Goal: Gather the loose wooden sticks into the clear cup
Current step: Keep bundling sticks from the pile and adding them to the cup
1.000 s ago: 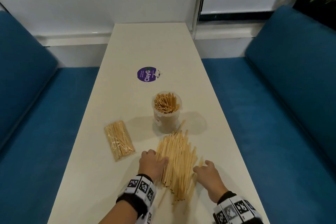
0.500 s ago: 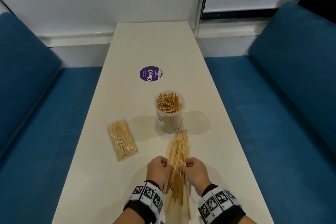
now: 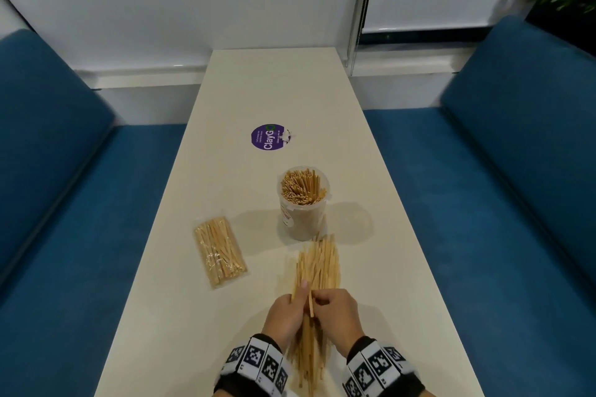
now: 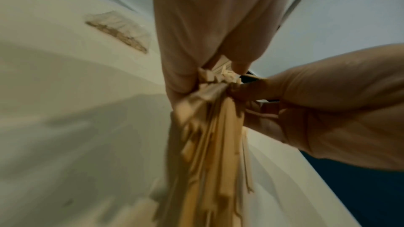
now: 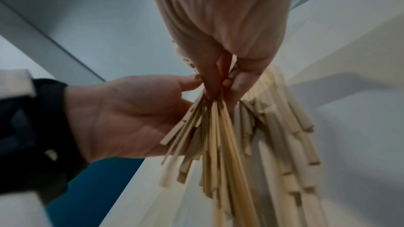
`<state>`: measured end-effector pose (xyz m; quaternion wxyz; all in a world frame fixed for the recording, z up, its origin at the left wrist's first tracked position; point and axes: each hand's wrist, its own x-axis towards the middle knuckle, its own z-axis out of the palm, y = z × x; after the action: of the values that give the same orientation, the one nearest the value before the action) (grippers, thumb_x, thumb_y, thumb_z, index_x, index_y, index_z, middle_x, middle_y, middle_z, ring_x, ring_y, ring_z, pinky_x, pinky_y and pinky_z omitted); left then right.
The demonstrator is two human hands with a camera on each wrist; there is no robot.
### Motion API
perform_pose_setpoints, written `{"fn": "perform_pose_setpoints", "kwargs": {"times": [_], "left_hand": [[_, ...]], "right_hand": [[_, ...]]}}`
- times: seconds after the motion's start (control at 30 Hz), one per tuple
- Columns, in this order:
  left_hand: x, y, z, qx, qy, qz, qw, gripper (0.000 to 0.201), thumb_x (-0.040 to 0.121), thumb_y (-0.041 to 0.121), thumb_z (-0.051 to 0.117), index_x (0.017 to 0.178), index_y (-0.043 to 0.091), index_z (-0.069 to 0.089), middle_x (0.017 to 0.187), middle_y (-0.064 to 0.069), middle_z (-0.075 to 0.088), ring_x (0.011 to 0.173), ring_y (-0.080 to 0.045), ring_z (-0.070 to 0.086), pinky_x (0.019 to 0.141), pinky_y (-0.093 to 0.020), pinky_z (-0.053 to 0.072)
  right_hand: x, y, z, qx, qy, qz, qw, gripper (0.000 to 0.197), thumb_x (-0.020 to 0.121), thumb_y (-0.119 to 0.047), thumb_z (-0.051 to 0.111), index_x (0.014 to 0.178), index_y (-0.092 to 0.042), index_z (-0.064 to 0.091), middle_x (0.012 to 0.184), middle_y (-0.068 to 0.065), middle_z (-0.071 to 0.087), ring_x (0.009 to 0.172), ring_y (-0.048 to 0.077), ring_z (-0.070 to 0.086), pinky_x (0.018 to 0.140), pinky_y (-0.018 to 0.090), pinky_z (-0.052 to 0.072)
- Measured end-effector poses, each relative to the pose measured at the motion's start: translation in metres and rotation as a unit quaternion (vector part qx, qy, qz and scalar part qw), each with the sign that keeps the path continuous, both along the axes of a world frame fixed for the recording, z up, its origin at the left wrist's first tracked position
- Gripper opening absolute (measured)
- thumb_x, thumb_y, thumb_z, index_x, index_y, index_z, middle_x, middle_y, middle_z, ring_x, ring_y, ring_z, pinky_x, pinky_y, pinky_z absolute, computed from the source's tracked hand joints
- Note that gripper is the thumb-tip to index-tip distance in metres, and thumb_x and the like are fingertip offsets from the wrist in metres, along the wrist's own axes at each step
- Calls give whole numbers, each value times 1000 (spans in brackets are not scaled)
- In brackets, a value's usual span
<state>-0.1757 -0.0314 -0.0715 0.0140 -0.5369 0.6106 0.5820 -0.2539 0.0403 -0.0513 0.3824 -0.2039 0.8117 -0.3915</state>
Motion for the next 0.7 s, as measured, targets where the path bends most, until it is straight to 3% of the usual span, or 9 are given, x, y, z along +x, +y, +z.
{"fn": "perform_pose_setpoints", "kwargs": {"times": [0.13, 0.27, 0.3, 0.37, 0.43, 0.5, 0.57, 0.63, 0.7], "left_hand": [[6, -1, 5, 82, 19, 62, 995, 57, 89, 57, 43, 113, 7, 56, 111, -7, 62, 103, -20, 57, 89, -29, 44], [13, -4, 7, 102, 50, 95, 989, 41, 91, 39, 53, 110, 2, 57, 94, -5, 63, 87, -14, 58, 68, -24, 45], [15, -3, 7, 115, 58, 106, 986, 40, 89, 38, 57, 110, 3, 56, 98, -7, 63, 90, -17, 59, 72, -27, 48], [19, -4, 2, 148, 73, 128, 978, 61, 76, 44, 66, 119, 3, 53, 115, -17, 63, 106, -31, 60, 89, -40, 52], [23, -9, -12, 178, 91, 137, 970, 69, 77, 44, 65, 129, 2, 47, 123, -23, 60, 111, -37, 59, 88, -44, 53], [24, -8, 2, 191, 119, 136, 965, 56, 88, 41, 56, 127, 1, 49, 109, -20, 66, 98, -34, 65, 78, -41, 57], [27, -6, 12, 184, 153, 113, 964, 39, 96, 34, 45, 112, 1, 59, 84, -14, 67, 73, -24, 65, 61, -32, 56], [29, -5, 19, 176, 185, 95, 962, 37, 99, 29, 39, 106, 1, 62, 73, -12, 60, 60, -18, 59, 52, -27, 53], [27, -3, 25, 161, 207, 110, 959, 37, 99, 27, 40, 108, -4, 59, 65, -8, 53, 51, -15, 52, 46, -26, 47]], "right_hand": [[9, -1, 2, -2, 11, -8, 1000, 8, 82, -11, 63, 83, -18, 67, 68, -3, 63, 65, 8, 59, 61, 16, 51], [14, -2, 5, -5, -9, -18, 1000, 17, 76, -11, 71, 71, -15, 56, 63, 0, 61, 54, 9, 56, 50, 15, 45], [14, -2, 7, -11, -29, -22, 999, 18, 76, -12, 73, 71, -13, 56, 61, 0, 61, 49, 8, 55, 47, 15, 44], [16, -2, 11, -23, -65, -28, 997, 16, 76, -11, 74, 72, -9, 58, 57, 2, 62, 44, 8, 55, 46, 18, 47], [17, -3, 15, -39, -78, -26, 996, 11, 78, -8, 72, 72, -6, 63, 56, 3, 64, 48, 11, 60, 53, 22, 54], [18, -3, 20, -51, -70, -9, 996, 6, 82, -7, 68, 76, -6, 68, 61, 6, 67, 54, 12, 62, 60, 23, 56], [18, -2, 27, -60, -53, 17, 997, 8, 85, -8, 64, 81, -9, 71, 61, 3, 65, 51, 7, 59, 57, 18, 53], [16, -1, 33, -72, -35, 33, 996, 10, 87, -8, 62, 87, -9, 72, 59, -2, 61, 45, 0, 55, 50, 11, 47], [14, 0, 38, -81, 10, 39, 996, 12, 88, -10, 61, 92, -12, 72, 67, -7, 57, 53, -2, 55, 52, 7, 43]]}}
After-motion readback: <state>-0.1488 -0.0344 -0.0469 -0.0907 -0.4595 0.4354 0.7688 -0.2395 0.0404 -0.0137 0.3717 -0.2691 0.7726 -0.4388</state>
